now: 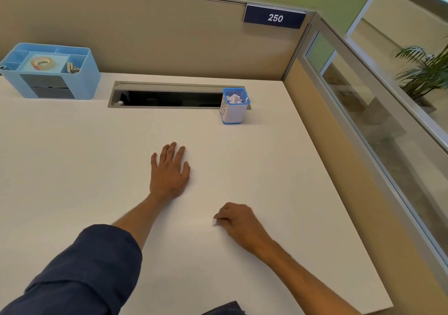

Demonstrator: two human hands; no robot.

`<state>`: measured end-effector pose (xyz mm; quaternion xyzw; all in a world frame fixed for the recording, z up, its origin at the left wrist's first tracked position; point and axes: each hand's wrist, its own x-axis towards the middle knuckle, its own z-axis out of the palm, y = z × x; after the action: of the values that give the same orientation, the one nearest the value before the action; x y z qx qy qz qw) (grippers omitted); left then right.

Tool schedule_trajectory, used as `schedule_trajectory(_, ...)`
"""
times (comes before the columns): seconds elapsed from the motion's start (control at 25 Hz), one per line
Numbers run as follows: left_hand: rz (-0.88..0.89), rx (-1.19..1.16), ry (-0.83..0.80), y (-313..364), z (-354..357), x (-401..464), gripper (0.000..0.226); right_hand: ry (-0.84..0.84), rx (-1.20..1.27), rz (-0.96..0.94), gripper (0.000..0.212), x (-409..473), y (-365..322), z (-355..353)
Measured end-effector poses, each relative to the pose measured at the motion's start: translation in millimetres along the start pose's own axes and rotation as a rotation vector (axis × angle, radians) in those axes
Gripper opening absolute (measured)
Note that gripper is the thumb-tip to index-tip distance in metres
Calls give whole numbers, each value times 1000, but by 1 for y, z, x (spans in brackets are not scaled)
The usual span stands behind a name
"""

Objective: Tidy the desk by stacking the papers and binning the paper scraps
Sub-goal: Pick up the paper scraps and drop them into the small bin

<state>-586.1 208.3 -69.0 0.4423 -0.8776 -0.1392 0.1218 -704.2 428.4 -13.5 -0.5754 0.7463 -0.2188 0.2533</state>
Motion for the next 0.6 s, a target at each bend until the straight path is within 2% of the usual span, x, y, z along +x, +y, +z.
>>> schedule_trajectory(0.08,-5,-4,-4,-1,0,0,63,206,92,164,17,-3,12,-15)
schedule_trajectory(0.16,-8,-5,-2,-1,1,0,62,307,29,277,21,-5,31,-27)
schedule_trajectory(0.32,-4,2,0,0,0,1,61,220,-148,231,23,-8,43,-36)
schedule_trajectory(0.48,-8,-4,-4,1,-1,-1,62,148,-431,153,18,-6,30,-26)
schedule_trajectory(0.52,-9,-7,-6,1,-2,0,62,126,-474,155,24,-6,25,-23)
schedule_trajectory(0.56,-10,-9,-8,1,-2,0,63,122,-475,179,30,-6,26,-18)
schedule_trajectory(0.6,-13,-9,-11,1,-2,0,63,123,-434,209,27,-4,26,-15)
